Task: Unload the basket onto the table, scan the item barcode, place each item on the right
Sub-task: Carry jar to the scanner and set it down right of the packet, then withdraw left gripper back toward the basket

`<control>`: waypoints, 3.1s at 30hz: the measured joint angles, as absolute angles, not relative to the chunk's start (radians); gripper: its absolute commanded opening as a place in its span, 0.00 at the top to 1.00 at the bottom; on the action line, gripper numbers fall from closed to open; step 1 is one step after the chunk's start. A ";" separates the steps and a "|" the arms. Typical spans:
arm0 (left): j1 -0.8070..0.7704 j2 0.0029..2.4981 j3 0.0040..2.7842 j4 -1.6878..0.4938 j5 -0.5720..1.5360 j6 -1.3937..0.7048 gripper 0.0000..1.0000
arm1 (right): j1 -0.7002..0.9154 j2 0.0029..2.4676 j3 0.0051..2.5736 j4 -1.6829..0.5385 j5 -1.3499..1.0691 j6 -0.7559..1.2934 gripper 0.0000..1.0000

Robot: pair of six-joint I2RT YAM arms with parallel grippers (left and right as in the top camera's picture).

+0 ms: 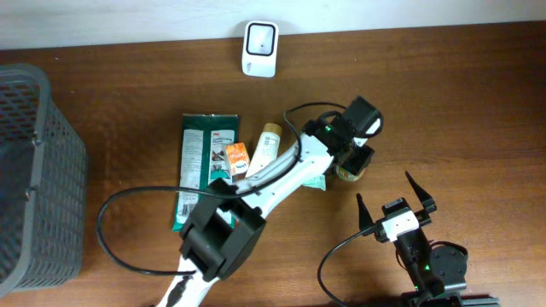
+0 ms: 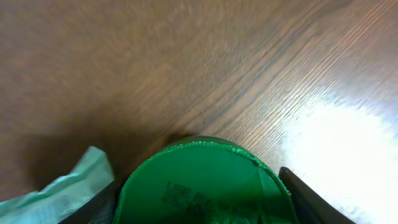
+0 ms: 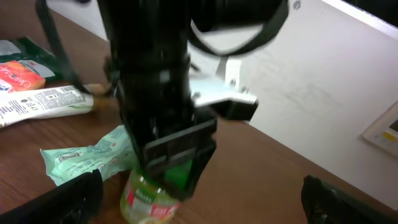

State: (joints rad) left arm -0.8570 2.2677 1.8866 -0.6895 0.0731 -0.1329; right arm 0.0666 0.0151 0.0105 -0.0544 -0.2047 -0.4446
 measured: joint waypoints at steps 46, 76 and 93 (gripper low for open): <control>-0.065 1.805 1.904 -1.124 0.101 0.122 0.01 | 0.067 0.015 0.010 -0.055 -0.204 -0.444 0.02; 0.139 1.805 1.904 -1.126 0.101 0.218 0.01 | 0.067 0.015 0.010 -0.055 -0.204 -0.445 0.02; 0.139 1.805 1.904 -1.126 0.101 0.218 0.01 | 0.067 0.015 0.011 -0.057 -0.163 -0.444 0.02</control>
